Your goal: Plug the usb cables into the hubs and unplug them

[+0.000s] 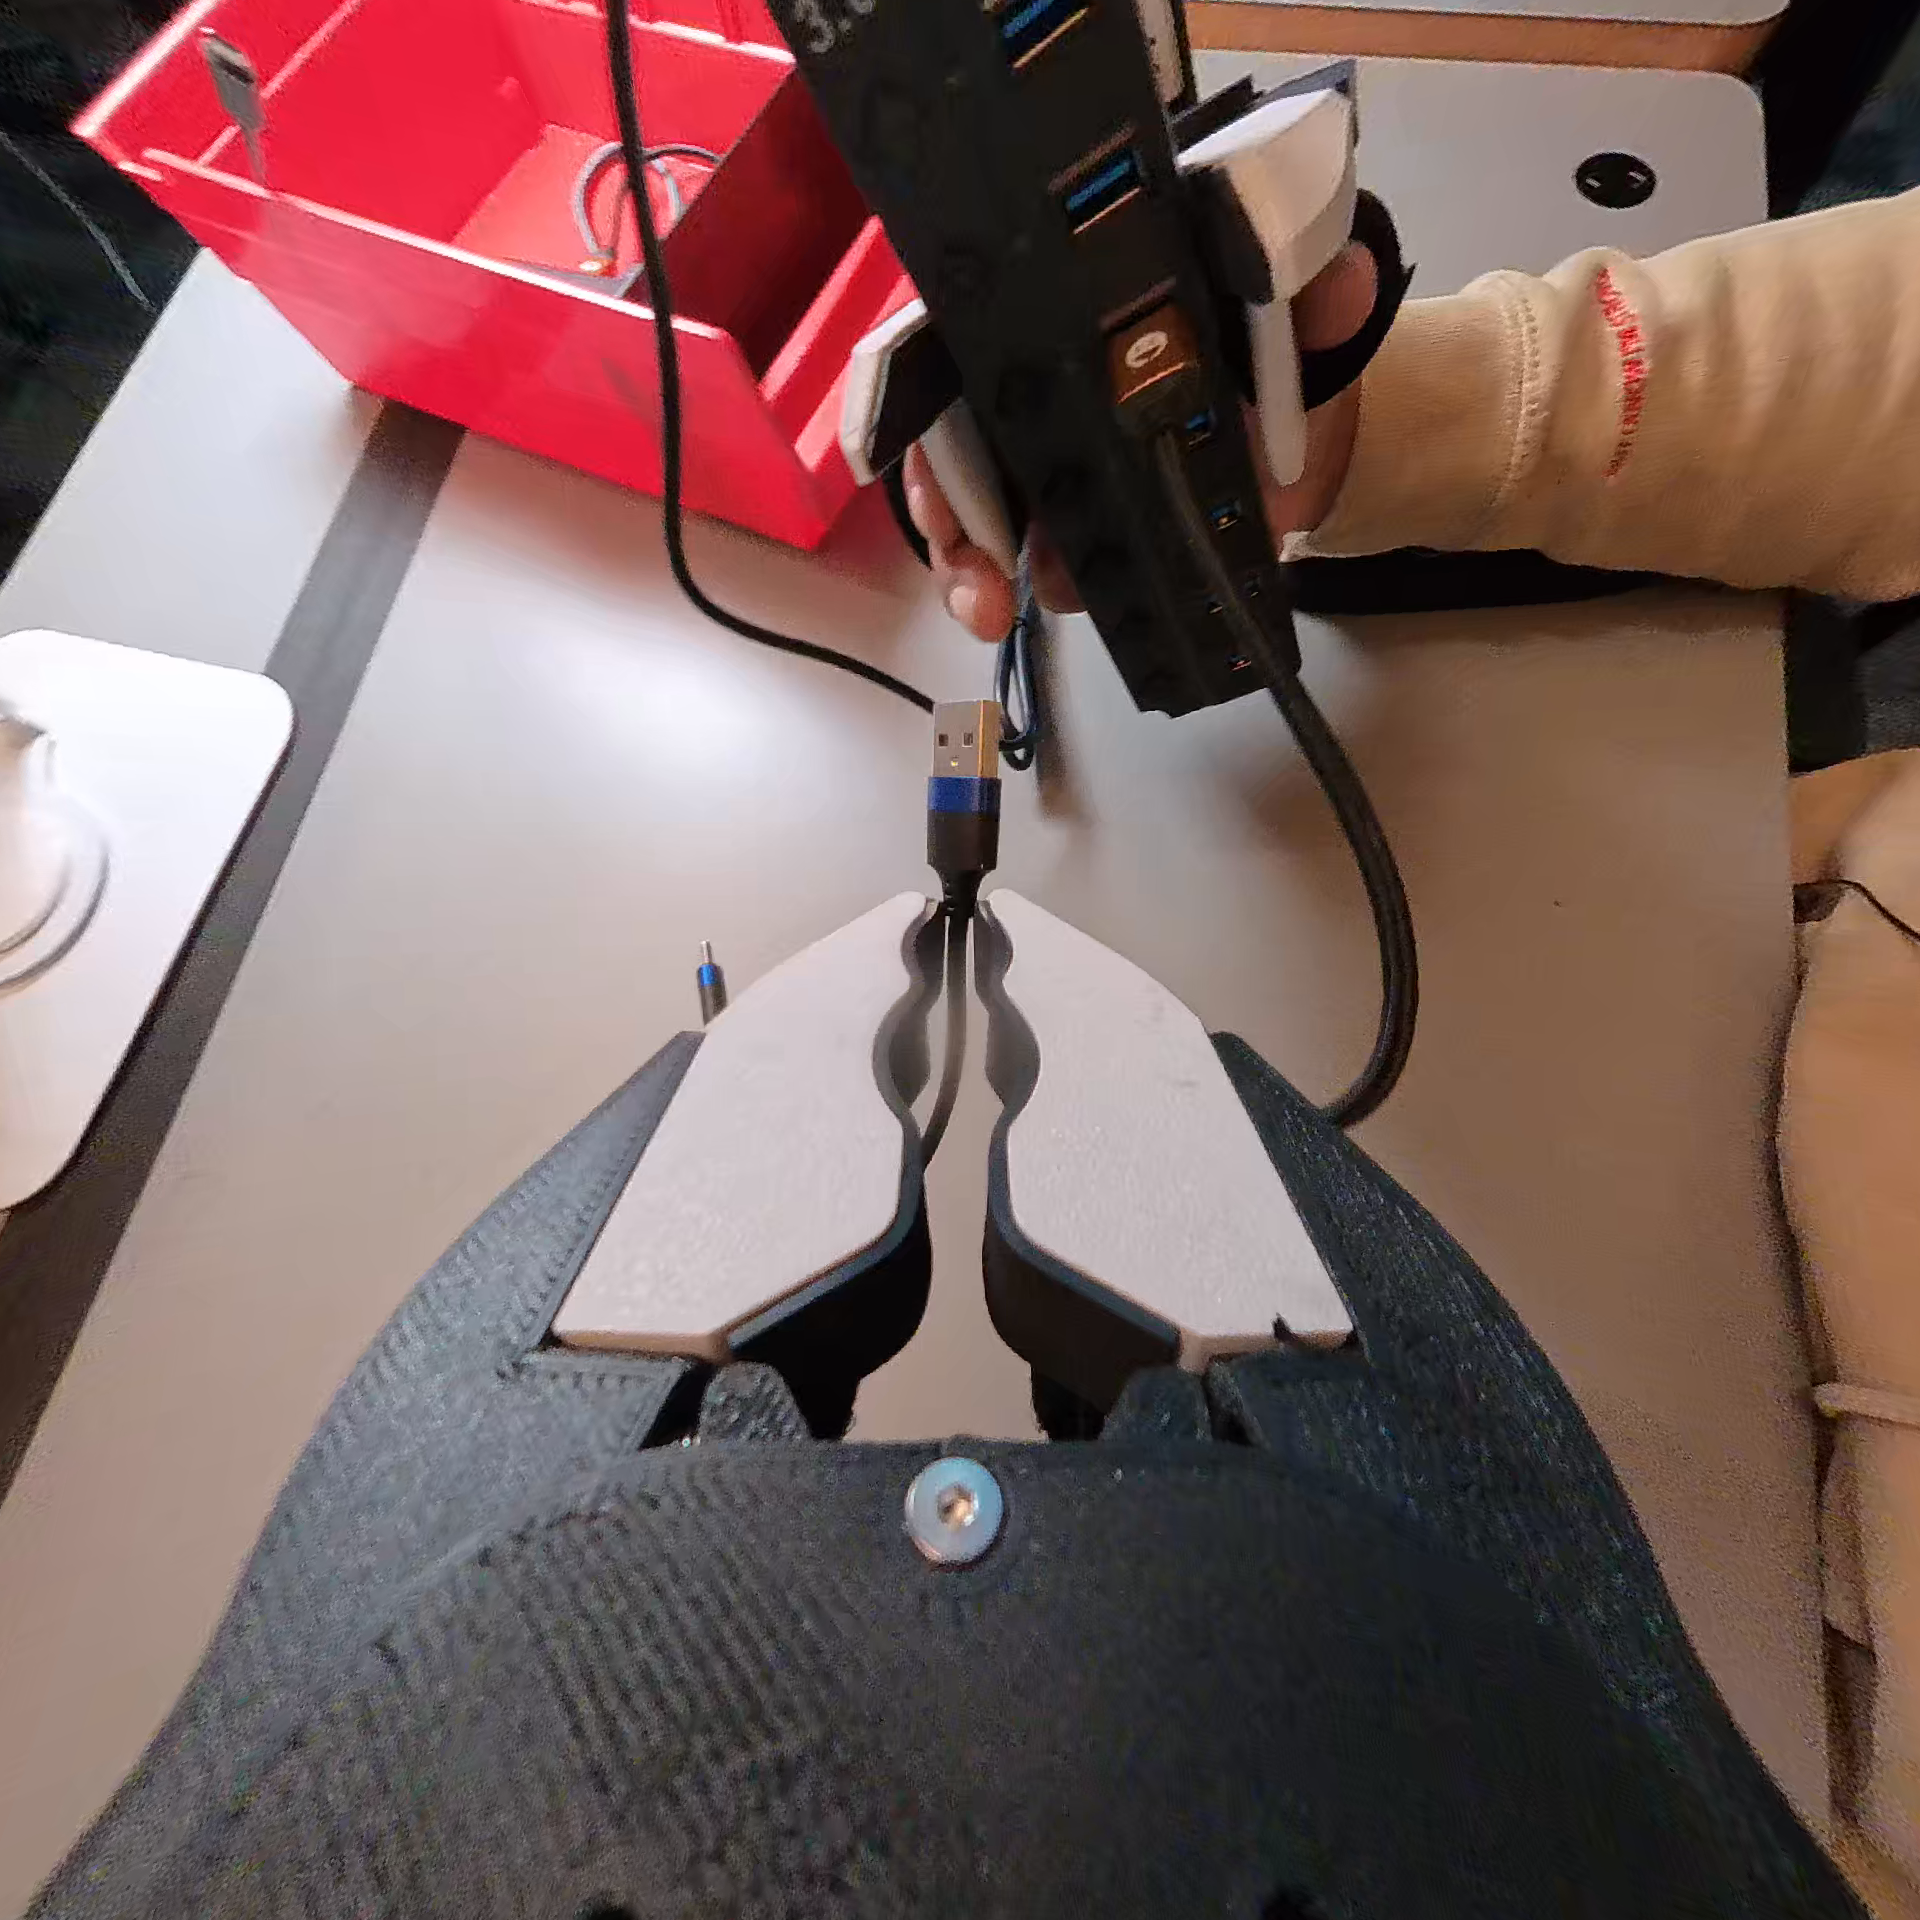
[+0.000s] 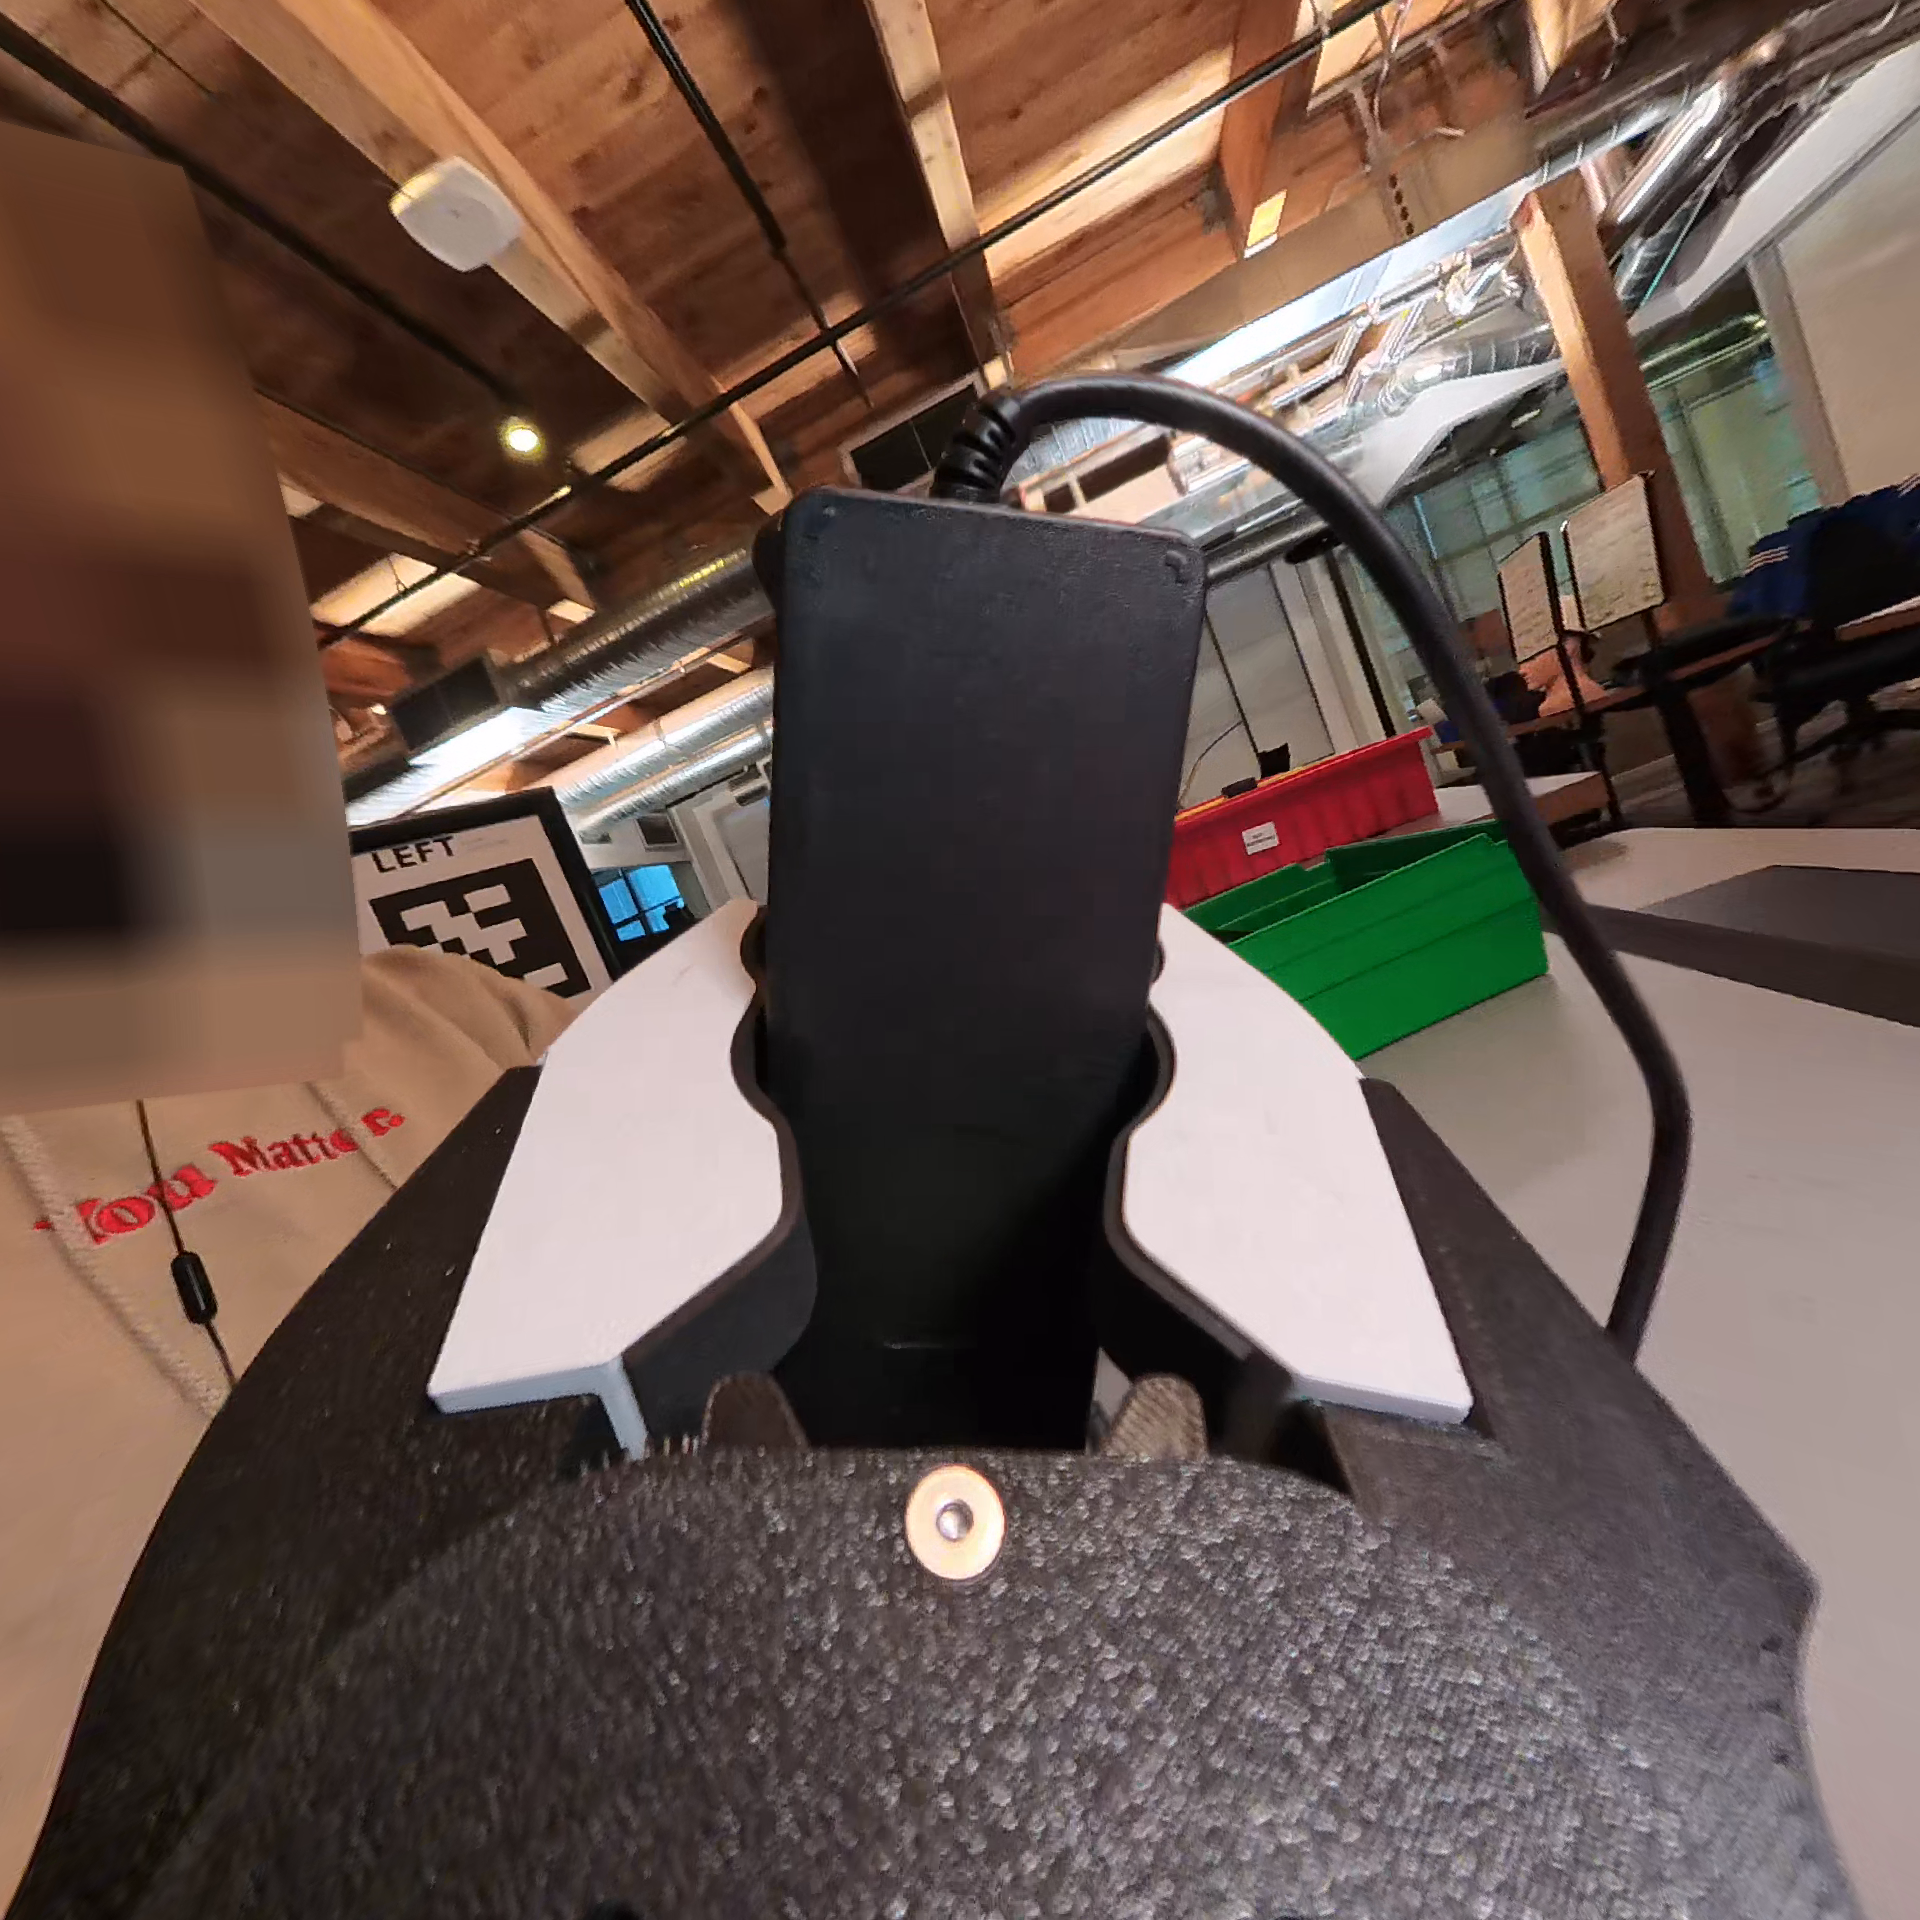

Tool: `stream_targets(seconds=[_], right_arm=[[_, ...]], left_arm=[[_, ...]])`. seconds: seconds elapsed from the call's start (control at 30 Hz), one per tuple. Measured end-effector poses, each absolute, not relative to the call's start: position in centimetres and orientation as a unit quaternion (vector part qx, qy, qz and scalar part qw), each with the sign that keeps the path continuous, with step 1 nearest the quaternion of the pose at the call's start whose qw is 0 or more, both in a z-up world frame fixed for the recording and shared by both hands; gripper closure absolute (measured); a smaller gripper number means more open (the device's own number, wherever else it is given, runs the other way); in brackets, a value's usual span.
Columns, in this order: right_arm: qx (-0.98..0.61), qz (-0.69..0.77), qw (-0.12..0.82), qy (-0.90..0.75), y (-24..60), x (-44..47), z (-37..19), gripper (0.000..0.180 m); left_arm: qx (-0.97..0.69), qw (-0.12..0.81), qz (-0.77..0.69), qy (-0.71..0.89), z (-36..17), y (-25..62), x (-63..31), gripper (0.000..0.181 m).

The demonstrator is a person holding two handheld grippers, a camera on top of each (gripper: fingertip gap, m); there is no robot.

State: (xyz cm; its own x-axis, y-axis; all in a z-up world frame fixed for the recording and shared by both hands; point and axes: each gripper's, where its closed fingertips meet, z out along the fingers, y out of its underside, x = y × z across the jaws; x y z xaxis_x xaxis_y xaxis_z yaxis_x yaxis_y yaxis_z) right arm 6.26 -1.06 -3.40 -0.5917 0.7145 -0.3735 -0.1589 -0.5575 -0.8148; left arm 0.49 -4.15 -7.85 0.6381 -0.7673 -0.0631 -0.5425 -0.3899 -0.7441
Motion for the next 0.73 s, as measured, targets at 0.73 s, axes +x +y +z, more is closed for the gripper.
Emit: stream_targets(seconds=[0.73], right_arm=[[-0.387, 0.673, 0.297, -0.556, -6.3, 4.5, -7.0, 0.114]], left_arm=[[-0.815, 0.361, -0.137, 0.431, -8.3, -6.3, 5.0, 0.175]])
